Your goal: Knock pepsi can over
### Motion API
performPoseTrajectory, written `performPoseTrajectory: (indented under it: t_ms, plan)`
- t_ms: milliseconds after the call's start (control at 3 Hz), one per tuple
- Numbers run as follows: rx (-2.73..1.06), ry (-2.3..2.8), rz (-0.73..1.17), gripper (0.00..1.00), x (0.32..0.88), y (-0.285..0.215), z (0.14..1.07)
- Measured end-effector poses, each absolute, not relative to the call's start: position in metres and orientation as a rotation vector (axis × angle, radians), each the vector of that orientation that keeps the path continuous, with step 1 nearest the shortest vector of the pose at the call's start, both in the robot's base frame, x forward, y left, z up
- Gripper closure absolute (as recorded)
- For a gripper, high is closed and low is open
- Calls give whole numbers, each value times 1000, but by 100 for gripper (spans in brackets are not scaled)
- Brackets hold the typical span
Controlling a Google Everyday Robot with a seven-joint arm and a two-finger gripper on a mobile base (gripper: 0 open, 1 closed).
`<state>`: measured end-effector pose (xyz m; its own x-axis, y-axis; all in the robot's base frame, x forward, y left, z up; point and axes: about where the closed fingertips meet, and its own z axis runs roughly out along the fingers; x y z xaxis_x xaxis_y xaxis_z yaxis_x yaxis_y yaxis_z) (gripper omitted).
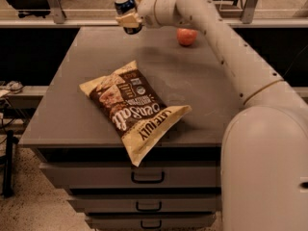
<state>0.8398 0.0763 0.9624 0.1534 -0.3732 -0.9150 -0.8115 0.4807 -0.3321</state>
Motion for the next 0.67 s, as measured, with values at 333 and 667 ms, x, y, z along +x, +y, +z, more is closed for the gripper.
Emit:
performPoseTrajectory:
  t_ms: [333, 667]
  plan:
    - [-1221, 1470, 350, 100, 837, 43, 979]
    - [-1384, 1508, 259, 100, 831, 27, 979]
